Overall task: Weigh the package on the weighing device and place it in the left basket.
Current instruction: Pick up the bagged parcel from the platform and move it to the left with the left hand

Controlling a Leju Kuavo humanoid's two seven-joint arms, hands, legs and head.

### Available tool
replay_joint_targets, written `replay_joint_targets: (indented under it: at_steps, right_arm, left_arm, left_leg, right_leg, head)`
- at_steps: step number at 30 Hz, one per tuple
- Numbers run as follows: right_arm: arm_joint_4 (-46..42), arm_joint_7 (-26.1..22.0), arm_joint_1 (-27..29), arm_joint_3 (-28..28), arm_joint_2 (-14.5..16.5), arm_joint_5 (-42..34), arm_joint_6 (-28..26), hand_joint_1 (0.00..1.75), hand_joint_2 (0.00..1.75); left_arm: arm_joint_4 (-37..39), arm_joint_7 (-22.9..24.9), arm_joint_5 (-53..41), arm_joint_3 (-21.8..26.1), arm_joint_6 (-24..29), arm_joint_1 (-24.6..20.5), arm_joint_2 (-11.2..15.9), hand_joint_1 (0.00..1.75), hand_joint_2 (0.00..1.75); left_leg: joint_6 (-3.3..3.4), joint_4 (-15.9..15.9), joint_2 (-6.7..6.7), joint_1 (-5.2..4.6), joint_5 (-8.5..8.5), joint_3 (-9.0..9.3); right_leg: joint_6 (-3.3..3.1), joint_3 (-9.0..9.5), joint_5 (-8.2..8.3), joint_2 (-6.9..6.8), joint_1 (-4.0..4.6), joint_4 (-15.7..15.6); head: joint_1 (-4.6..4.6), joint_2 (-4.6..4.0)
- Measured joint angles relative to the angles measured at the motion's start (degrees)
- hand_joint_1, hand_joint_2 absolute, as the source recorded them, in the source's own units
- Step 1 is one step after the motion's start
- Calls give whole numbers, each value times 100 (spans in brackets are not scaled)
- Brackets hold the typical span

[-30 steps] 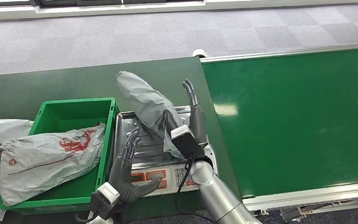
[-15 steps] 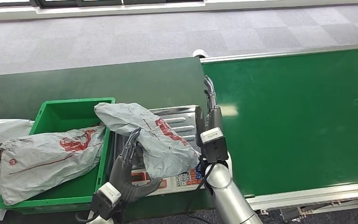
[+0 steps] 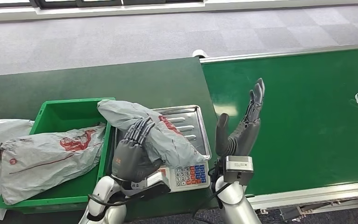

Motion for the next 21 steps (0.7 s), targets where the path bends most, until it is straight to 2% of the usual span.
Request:
replay_joint_targets:
  at_steps: [2, 4, 6, 10, 12, 16, 21]
  right_arm:
    - [-43, 1, 10, 40, -8, -82, -5, 0, 175]
    - [-57, 1, 18, 78, -23, -146, -5, 0, 175]
    - [-70, 1, 24, 103, -40, -185, -6, 0, 175]
    - [-84, 2, 45, 164, -83, -255, -4, 0, 175]
    - [-88, 2, 79, 178, -111, -286, -5, 0, 175]
    - [-102, 2, 148, 180, -168, -334, -7, 0, 175]
    - [-102, 2, 159, 180, -213, -362, -7, 0, 175]
  left_arm:
    - [383, 774, -1256, -187, 69, -316, 15, 0, 175]
    - [735, 1255, -1825, -369, 92, -561, 22, 83, 175]
    - [1013, 1485, -1879, -514, 122, -742, 26, 170, 175]
    - [1483, 2251, -1890, -1085, 125, -1083, 126, 175, 175]
    - [1708, 2481, -1891, -1419, 166, -1212, 192, 175, 175]
    - [1992, 2516, -1841, -1701, 317, -1353, 261, 175, 175]
    - [2113, 2438, -1037, -1772, 426, -1432, 289, 175, 175]
  left_leg:
    - [1, 0, 0, 0, 5, 1]
    - [0, 0, 1, 0, 9, 1]
    - [-2, 0, 2, 0, 12, 2]
    - [0, 1, 0, 0, 13, 1]
    - [0, 1, 0, 0, 13, 1]
    - [0, 1, -1, 0, 13, 0]
    - [1, 1, 0, 0, 13, 1]
  right_leg:
    - [1, 2, 6, 0, 0, 0]
    - [0, 2, 12, 0, -1, 0]
    - [0, 2, 15, 1, -1, 0]
    - [0, 3, 15, 0, -1, 0]
    - [0, 5, 14, 0, 0, 0]
    - [0, 6, 14, -1, -1, 0]
    - [1, 7, 14, -1, -2, 0]
  head:
    - [1, 0]
    - [0, 0]
    - [-1, 0]
    - [0, 0]
    - [-1, 0]
    - [1, 0]
    - [0, 0]
